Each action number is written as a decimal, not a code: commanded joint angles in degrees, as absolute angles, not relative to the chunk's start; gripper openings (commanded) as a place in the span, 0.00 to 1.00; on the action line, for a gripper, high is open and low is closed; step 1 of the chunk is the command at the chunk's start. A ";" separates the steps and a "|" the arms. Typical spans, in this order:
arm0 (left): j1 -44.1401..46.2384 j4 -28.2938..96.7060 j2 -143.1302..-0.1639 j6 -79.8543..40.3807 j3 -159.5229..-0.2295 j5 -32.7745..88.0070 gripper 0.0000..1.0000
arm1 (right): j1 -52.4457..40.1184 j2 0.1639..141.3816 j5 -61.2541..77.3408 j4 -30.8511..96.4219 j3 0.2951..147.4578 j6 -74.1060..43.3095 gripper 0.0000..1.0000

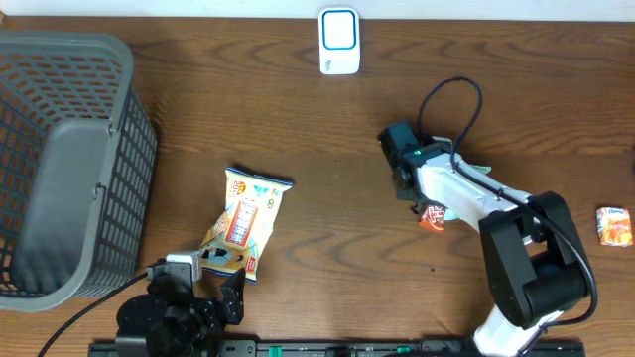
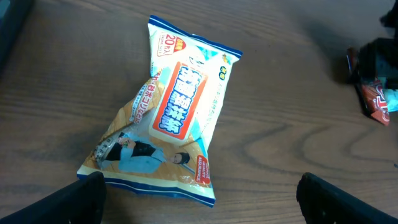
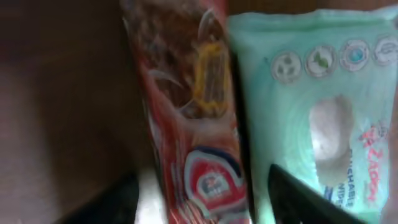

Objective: Scan the item barcode

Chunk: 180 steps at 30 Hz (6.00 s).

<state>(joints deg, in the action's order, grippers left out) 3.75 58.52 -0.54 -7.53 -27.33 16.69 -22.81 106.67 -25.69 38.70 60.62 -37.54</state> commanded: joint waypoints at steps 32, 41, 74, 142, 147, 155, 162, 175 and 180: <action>3.66 58.41 -0.23 -7.81 -27.59 17.56 0.98 | -19.57 105.34 89.49 59.20 70.72 -32.34 0.01; 3.66 58.41 -0.23 -7.81 -27.59 17.56 0.98 | -15.22 105.34 89.52 70.08 70.72 -44.73 0.01; 3.66 58.41 -0.23 -7.81 -27.59 17.56 0.98 | -9.96 105.32 77.87 51.96 70.65 -11.00 0.01; 3.66 58.39 -0.23 -7.81 -27.59 17.56 0.98 | 14.31 140.16 -34.46 80.14 140.49 -39.79 0.01; 3.66 58.39 -0.23 -7.81 -27.59 17.56 0.98 | 19.29 140.16 -34.39 79.66 133.75 -44.86 0.44; 3.66 58.39 -0.23 -7.81 -27.59 17.56 0.98 | 19.31 134.74 -38.74 86.06 139.39 -49.06 0.99; 3.66 58.39 -0.23 -7.81 -27.59 17.56 0.98 | 14.68 124.42 -26.72 92.23 139.63 -49.30 0.99; 3.66 58.41 -0.23 -7.81 -27.59 17.56 0.98 | -4.51 123.44 -21.08 97.32 129.16 -51.55 0.99; 3.66 58.41 -0.23 -7.81 -27.59 17.56 0.98 | -10.46 123.44 -23.68 97.32 119.13 -58.76 0.99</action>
<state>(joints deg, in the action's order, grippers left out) 3.75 58.48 -0.58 -7.53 -27.35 16.69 -7.88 123.15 -19.79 97.01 124.25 -51.94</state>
